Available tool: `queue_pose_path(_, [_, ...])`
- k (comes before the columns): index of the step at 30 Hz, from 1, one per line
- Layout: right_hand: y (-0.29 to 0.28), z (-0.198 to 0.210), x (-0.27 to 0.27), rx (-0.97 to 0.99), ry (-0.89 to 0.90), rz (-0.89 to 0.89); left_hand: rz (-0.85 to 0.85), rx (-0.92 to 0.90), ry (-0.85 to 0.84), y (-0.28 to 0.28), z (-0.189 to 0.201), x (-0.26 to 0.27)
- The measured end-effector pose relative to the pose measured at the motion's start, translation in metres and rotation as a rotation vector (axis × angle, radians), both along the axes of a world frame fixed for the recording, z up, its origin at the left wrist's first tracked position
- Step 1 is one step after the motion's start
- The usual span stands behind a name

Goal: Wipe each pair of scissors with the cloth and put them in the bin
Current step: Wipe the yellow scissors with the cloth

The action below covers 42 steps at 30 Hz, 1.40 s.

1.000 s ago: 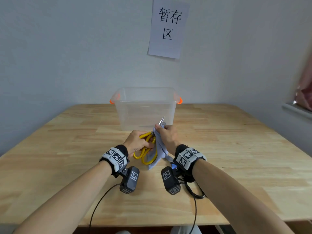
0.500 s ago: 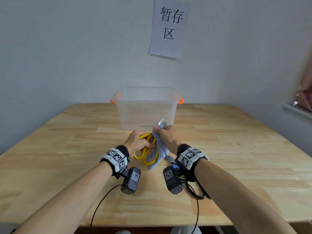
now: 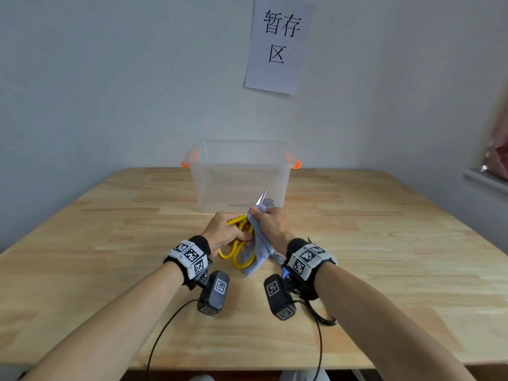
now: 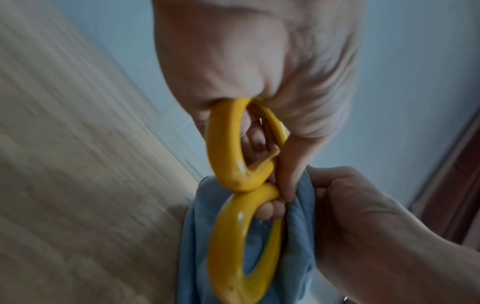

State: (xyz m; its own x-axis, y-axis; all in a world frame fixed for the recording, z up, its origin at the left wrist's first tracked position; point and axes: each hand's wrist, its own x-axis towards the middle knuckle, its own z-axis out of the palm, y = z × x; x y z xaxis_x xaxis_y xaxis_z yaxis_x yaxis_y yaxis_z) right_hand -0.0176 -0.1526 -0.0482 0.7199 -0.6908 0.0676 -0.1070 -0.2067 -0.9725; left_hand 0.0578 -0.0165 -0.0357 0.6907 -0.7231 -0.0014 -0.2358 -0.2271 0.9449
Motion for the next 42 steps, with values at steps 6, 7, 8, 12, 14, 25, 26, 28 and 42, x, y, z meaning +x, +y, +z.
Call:
queue_pose_path(6, [-0.002, 0.010, -0.001, 0.044, 0.024, -0.002, 0.013, 0.017, -0.027, 0.003, -0.001, -0.002])
queue_pose_path(7, [-0.001, 0.010, -0.002, 0.045, 0.047, 0.032, 0.018, 0.006, -0.019, 0.003, -0.001, -0.002])
queue_pose_path(8, [0.001, 0.011, -0.004, 0.056, 0.061, 0.067, 0.017, -0.002, -0.009, 0.003, 0.000, -0.002])
queue_pose_path(12, [0.000, 0.011, -0.005, 0.016, 0.042, 0.028, -0.005, 0.000, 0.001, 0.002, 0.001, -0.001])
queue_pose_path(14, [-0.004, 0.011, -0.002, 0.056, -0.014, -0.023, -0.027, 0.002, 0.010, -0.001, 0.001, -0.002])
queue_pose_path(25, [-0.035, 0.027, -0.003, 0.190, -0.072, -0.157, -0.076, 0.001, 0.083, 0.007, 0.001, -0.008])
queue_pose_path(26, [-0.037, 0.026, -0.003, 0.211, -0.082, -0.155, -0.051, -0.012, 0.112, 0.007, 0.000, -0.006])
queue_pose_path(28, [-0.036, 0.023, -0.005, 0.223, -0.076, -0.140, -0.002, -0.053, 0.177, 0.008, -0.002, -0.001])
queue_pose_path(42, [-0.019, 0.003, -0.029, 0.294, 0.147, 0.236, 0.125, -0.218, 0.090, -0.006, 0.003, 0.004])
